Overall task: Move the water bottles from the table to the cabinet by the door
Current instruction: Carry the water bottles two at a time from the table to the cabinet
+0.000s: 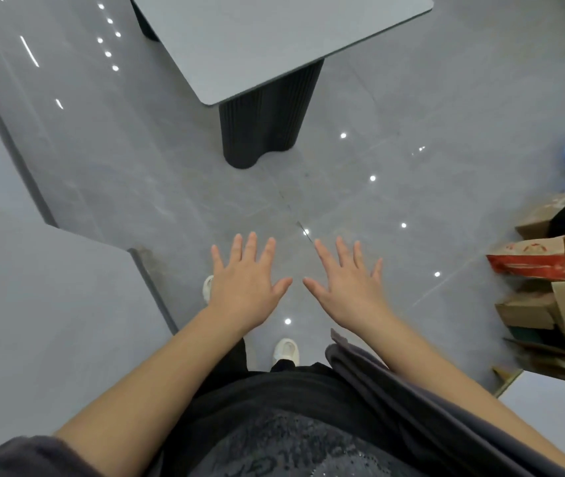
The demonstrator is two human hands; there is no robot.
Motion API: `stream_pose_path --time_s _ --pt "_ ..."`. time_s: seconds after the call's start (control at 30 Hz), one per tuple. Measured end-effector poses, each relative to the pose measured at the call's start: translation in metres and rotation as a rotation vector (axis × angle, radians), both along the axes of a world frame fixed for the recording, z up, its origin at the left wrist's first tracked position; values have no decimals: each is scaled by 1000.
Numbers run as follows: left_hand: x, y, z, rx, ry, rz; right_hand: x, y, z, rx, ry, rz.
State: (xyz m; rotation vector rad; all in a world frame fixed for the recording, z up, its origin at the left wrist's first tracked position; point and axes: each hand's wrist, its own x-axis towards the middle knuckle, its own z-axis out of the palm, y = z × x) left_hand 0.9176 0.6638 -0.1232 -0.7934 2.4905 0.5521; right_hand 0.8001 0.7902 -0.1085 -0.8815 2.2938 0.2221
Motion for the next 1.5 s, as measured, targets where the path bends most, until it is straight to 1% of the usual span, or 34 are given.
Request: stream_pose_path --time_s 0.23,0.47,0.7,0.87,0.97,1.07,1.2,1.37,1.5 --pt "-13 -121 22 -68 44 -68 -10 -111 18 -117 59 -45" --pt "-26 -191 33 -111 47 -105 -27 -183 23 -174 38 -80" --pt "-65 -269 22 -64 64 -56 -67 -261 7 -185 43 -103" --pt "-105 -340 21 -53 86 -90 -99 -337 -8 -199 9 -157" --pt "-126 -389 23 -59 49 -123 -116 -385 -9 -197 -26 -199" --pt "-143 -434 22 -64 46 -95 -133 -429 -6 -184 -24 -179" --pt "-158 -480 22 -19 55 -60 -151 -480 0 -139 -16 -154" --pt "-180 -543 19 6 55 -107 -163 -542 1 -115 -19 -171" --pt "-197 -614 15 22 49 -191 -172 -602 -4 -107 -2 -264"
